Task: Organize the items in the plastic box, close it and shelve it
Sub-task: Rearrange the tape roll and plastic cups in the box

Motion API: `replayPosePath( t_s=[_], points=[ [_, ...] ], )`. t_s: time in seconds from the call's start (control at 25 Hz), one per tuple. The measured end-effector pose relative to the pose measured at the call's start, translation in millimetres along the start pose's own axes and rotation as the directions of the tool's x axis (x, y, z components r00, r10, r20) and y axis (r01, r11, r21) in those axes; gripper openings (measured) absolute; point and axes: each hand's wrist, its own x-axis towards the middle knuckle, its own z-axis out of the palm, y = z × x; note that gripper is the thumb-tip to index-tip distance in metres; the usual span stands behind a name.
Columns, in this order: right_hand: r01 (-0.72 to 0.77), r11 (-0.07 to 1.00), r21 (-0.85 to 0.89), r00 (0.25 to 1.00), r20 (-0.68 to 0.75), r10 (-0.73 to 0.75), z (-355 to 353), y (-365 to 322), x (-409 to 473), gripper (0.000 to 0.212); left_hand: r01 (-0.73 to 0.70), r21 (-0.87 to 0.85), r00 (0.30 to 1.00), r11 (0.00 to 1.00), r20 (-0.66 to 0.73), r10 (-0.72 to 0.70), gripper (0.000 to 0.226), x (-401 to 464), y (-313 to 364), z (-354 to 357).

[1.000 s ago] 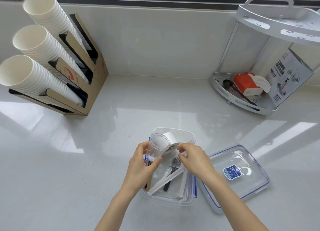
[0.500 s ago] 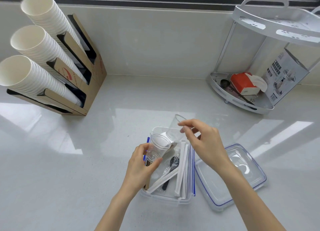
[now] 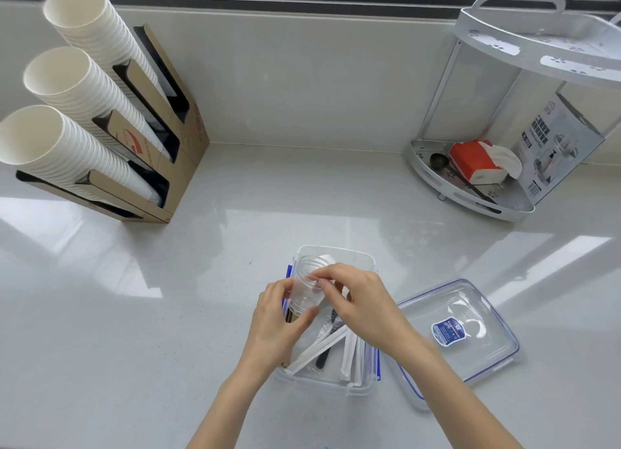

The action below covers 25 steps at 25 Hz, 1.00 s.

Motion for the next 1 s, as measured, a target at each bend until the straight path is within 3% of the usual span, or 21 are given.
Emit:
replayPosePath(
  t_s=[0.36,0.48,0.6,0.8,1.0],
  points=[
    [0.004,0.999,0.048,0.999,0.036,-0.006,6.9,2.5,-0.1,0.022,0.005,-0.014,1.000,1.000,-0.030,-0.005,0.033,0.2,7.6,-3.3],
    [-0.041,0.990,0.136,0.996,-0.072,0.051,1.8,8.6,9.6,0.023,0.030,-0.039,0.998,0.999,-0.059,-0.032,0.034,2.1,4.6,-7.3],
    [-0.130,0.991,0.013,0.980,-0.152,0.131,1.5,30.5,23.5,0.027,0.067,-0.063,0.994,0.996,-0.081,-0.072,0.033,3.5,1.7,-10.7],
    [-0.159,0.954,-0.255,0.983,0.053,0.178,19.5,51.4,31.7,0.045,0.094,-0.059,0.991,0.994,-0.090,-0.099,0.031,7.3,2.6,-15.3],
    [-0.241,0.938,-0.249,0.970,-0.029,0.242,31.0,50.1,37.5,0.047,0.120,-0.054,0.990,0.991,-0.067,-0.124,0.028,8.1,2.6,-17.2]
  ],
)
